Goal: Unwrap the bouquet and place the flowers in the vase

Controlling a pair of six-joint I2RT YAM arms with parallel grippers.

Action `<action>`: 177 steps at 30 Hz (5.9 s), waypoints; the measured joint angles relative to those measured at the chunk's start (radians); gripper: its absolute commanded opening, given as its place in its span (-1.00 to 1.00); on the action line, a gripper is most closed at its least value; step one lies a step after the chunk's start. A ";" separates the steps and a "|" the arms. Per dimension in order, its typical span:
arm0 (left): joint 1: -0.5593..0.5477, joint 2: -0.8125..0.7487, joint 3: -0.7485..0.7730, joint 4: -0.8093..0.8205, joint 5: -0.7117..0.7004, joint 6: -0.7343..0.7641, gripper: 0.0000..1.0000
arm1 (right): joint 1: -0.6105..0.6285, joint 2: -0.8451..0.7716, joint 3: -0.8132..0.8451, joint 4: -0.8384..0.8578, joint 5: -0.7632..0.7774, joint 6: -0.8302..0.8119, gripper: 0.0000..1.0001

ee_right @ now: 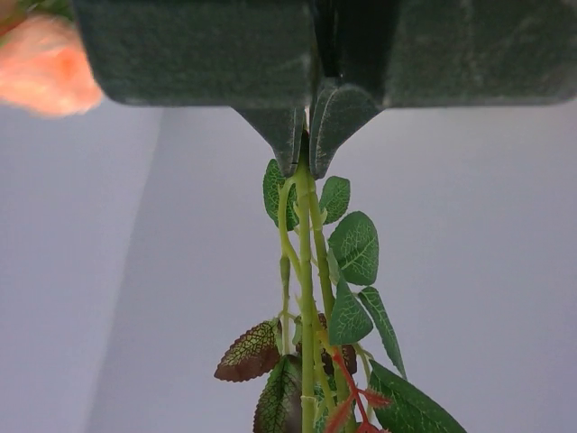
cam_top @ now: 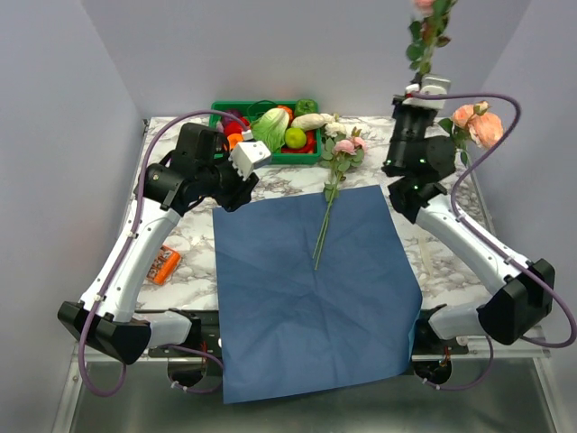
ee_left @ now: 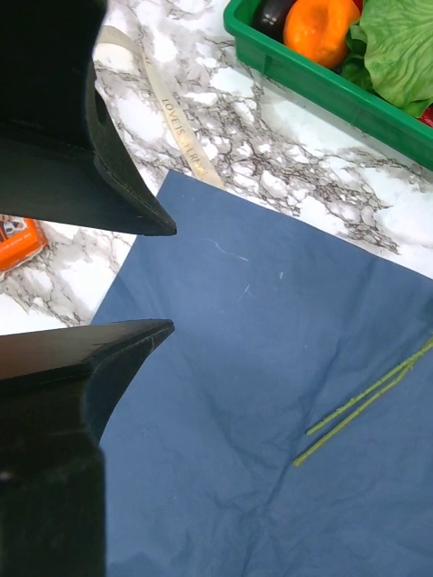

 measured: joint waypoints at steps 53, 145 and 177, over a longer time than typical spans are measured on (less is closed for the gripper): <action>0.033 0.044 0.011 0.004 -0.003 0.036 0.02 | -0.307 0.196 -0.055 0.242 0.047 -0.058 0.07; 0.048 0.031 0.005 0.006 -0.022 0.027 0.01 | -0.036 0.572 0.325 -1.254 -0.248 1.162 -0.99; 0.052 0.027 0.005 0.005 -0.021 0.016 0.01 | -0.090 -0.196 -0.048 0.213 -0.121 -0.061 -0.99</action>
